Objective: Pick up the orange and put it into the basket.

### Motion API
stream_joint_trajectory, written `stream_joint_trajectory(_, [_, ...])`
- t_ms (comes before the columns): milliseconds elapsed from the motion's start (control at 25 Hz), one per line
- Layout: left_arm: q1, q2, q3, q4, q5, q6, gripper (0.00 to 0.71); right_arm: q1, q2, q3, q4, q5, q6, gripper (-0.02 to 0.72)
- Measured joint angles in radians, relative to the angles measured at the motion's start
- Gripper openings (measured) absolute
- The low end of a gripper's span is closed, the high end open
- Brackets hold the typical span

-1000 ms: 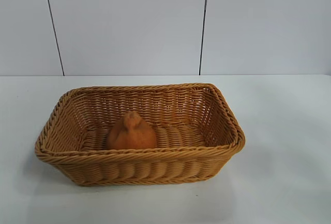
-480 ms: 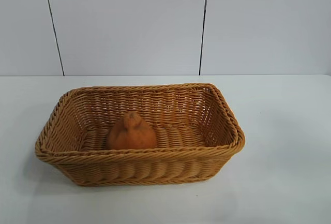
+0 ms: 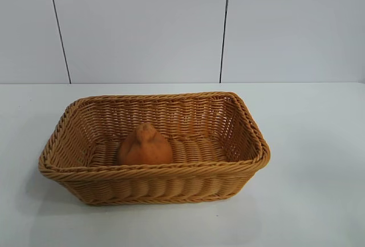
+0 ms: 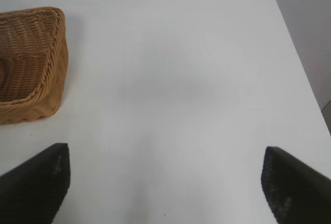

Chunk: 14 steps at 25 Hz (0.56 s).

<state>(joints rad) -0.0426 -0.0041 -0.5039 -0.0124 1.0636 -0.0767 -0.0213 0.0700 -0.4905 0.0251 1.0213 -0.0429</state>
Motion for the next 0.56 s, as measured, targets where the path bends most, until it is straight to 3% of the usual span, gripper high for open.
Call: stream_joint_trajectory(560, [0.0, 0.0, 0.0, 0.0, 0.0, 0.0, 0.615, 0.0, -0.077, -0.001, 0.0, 0.002, 0.0, 0.694])
